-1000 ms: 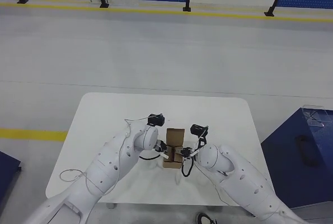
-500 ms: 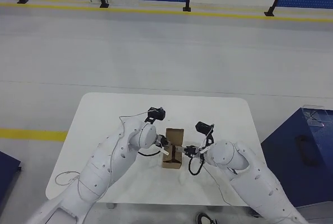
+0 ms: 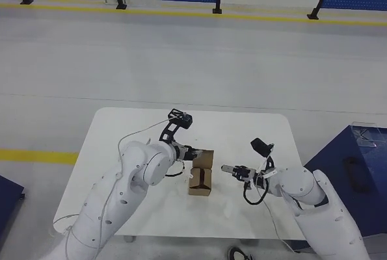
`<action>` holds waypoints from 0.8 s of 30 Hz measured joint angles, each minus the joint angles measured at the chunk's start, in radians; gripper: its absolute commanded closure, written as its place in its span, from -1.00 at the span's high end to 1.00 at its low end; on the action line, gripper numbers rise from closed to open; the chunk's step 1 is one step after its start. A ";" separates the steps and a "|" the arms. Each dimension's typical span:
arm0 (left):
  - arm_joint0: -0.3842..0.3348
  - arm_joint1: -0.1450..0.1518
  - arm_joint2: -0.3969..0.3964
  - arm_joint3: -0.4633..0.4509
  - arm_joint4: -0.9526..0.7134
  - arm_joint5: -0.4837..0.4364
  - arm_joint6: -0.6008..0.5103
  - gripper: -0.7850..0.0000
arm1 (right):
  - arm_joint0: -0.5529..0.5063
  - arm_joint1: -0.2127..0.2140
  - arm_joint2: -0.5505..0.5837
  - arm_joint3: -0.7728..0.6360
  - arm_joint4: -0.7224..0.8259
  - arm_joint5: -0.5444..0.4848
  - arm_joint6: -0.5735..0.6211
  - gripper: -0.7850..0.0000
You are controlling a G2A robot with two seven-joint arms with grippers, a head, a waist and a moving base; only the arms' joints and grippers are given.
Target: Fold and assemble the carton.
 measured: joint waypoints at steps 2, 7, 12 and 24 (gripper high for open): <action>0.003 0.000 -0.002 0.001 0.001 0.004 0.004 1.00 | -0.007 -0.003 0.000 0.017 0.022 -0.008 -0.017 1.00; 0.022 -0.001 -0.006 0.041 -0.069 -0.112 0.147 1.00 | 0.012 -0.013 0.007 0.109 0.143 -0.052 -0.050 1.00; -0.065 -0.011 0.025 0.256 -0.174 -0.488 0.208 1.00 | 0.018 -0.006 0.050 0.140 0.197 -0.083 -0.010 1.00; -0.211 -0.050 0.092 0.676 -0.367 -0.873 0.327 1.00 | 0.018 -0.006 0.052 0.140 0.197 -0.083 -0.009 1.00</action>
